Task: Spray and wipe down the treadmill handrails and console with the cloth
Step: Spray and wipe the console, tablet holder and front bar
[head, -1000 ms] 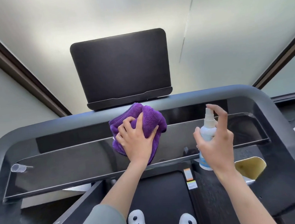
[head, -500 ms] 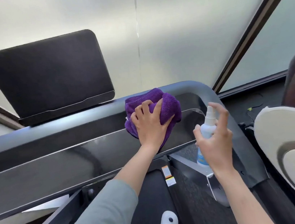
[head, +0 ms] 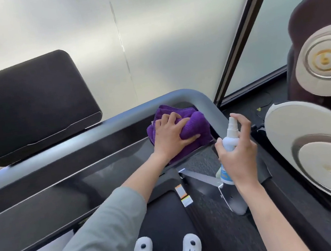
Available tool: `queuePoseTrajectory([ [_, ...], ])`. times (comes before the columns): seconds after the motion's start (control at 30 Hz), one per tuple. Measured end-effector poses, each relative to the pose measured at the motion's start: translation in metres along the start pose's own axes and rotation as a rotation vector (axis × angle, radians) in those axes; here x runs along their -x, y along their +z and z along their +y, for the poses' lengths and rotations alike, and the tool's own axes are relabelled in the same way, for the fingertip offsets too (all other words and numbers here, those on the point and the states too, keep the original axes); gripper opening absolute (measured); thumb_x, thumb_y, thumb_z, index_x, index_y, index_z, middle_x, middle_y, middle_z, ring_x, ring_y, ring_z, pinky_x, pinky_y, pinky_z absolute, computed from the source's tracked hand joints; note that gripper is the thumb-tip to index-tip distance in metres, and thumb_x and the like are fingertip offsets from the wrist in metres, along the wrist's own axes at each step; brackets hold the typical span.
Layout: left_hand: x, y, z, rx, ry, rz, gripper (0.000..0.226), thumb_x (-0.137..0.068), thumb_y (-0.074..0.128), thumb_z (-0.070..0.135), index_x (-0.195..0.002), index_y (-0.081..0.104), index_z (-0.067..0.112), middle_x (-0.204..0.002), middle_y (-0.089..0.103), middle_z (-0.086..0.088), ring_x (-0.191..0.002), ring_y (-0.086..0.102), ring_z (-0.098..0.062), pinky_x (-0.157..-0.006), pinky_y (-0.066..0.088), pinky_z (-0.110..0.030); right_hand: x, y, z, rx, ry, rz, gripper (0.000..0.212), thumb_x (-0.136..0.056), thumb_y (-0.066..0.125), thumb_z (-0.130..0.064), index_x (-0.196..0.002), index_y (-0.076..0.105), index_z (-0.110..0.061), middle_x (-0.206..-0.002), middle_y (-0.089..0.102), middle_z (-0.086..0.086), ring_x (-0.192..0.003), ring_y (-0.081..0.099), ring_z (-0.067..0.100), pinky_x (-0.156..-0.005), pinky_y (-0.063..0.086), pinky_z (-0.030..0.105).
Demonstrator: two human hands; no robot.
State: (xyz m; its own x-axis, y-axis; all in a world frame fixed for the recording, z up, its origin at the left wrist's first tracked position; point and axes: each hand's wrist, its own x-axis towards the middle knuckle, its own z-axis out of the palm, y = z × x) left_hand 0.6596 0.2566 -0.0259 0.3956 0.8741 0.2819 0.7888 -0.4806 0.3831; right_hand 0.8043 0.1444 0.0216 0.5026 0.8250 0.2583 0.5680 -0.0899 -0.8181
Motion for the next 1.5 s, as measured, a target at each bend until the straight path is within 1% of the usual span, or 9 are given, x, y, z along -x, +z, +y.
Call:
queuePoseTrajectory([
  [0.17,0.012,0.002,-0.002,-0.002,-0.120,0.083,0.057,-0.077,0.057,0.069,-0.116,0.067,0.028,-0.104,0.059,-0.001,-0.093,0.048,-0.025,-0.077,0.028,-0.034,0.009,-0.020,0.003,0.175,0.032,0.092,0.062,-0.081,0.069,-0.001,-0.130,0.043,-0.028,-0.069,0.055,0.001,-0.061,0.048,0.031,-0.058,0.040,0.036],
  [0.3,0.017,-0.001,-0.007,0.021,-0.086,0.088,0.058,-0.077,0.047,0.072,-0.114,0.065,0.031,-0.104,0.058,0.000,-0.093,0.048,-0.024,-0.078,0.027,-0.034,0.016,-0.031,-0.003,0.263,0.076,0.186,0.058,-0.081,0.068,-0.001,-0.132,0.049,-0.021,-0.068,0.056,0.005,-0.061,0.044,0.029,-0.061,0.040,0.036],
  [0.5,0.016,-0.007,-0.009,0.009,-0.035,0.010,0.056,-0.080,0.051,0.069,-0.115,0.065,0.027,-0.107,0.058,-0.003,-0.096,0.048,-0.027,-0.081,0.033,-0.039,0.007,-0.018,-0.027,0.295,0.166,0.201,0.054,-0.083,0.063,-0.002,-0.133,0.049,-0.015,-0.082,0.067,0.018,-0.073,0.058,0.046,-0.061,0.048,0.050],
  [0.67,0.017,-0.005,-0.011,0.020,-0.026,0.005,0.053,-0.080,0.065,0.060,-0.118,0.066,0.023,-0.108,0.060,-0.006,-0.097,0.050,-0.030,-0.082,0.033,-0.041,0.012,-0.011,-0.031,0.279,0.228,0.254,0.052,-0.081,0.063,0.003,-0.128,0.049,-0.011,-0.072,0.055,0.008,-0.069,0.055,0.044,-0.059,0.032,0.038],
  [0.8,0.018,-0.006,-0.010,0.046,-0.036,0.011,0.054,-0.080,0.068,0.056,-0.119,0.066,0.020,-0.108,0.060,-0.008,-0.097,0.050,-0.032,-0.082,0.034,-0.042,0.019,-0.014,-0.031,0.315,0.239,0.267,0.053,-0.082,0.063,0.001,-0.131,0.048,-0.013,-0.078,0.061,0.012,-0.070,0.056,0.042,-0.061,0.043,0.046],
  [0.97,0.018,-0.002,-0.011,0.138,-0.089,0.040,0.053,-0.082,0.069,0.050,-0.123,0.063,0.018,-0.111,0.059,-0.008,-0.101,0.049,-0.032,-0.087,0.034,-0.044,0.024,-0.019,-0.029,0.357,0.221,0.285,0.055,-0.081,0.061,0.003,-0.133,0.048,-0.013,-0.077,0.055,0.003,-0.070,0.055,0.044,-0.067,0.040,0.042],
  [1.1,0.001,0.003,-0.005,0.236,-0.200,0.138,0.052,-0.082,0.072,0.044,-0.123,0.063,0.012,-0.112,0.058,-0.010,-0.100,0.050,-0.035,-0.087,0.034,-0.044,0.027,-0.019,-0.022,0.319,0.243,0.274,0.056,-0.082,0.061,0.002,-0.134,0.047,-0.016,-0.088,0.064,0.013,-0.076,0.054,0.045,-0.071,0.039,0.041],
  [1.33,-0.068,0.024,0.051,0.248,-0.243,0.047,0.052,-0.086,0.053,0.062,-0.120,0.059,0.023,-0.125,0.045,-0.005,-0.117,0.037,-0.028,-0.102,0.021,-0.039,0.033,-0.025,-0.019,0.262,0.264,0.244,0.058,-0.085,0.062,-0.005,-0.137,0.044,-0.024,-0.107,0.066,0.011,-0.077,0.052,0.037,-0.065,0.038,0.039],
  [1.5,-0.077,0.027,0.059,0.131,-0.043,0.002,0.050,-0.078,0.058,0.067,-0.106,0.066,0.027,-0.118,0.052,0.000,-0.111,0.041,-0.029,-0.090,0.027,-0.042,0.031,-0.035,-0.020,0.252,0.286,0.262,0.055,-0.086,0.062,-0.006,-0.136,0.045,-0.022,-0.099,0.064,0.016,-0.079,0.055,0.043,-0.070,0.043,0.043],
])
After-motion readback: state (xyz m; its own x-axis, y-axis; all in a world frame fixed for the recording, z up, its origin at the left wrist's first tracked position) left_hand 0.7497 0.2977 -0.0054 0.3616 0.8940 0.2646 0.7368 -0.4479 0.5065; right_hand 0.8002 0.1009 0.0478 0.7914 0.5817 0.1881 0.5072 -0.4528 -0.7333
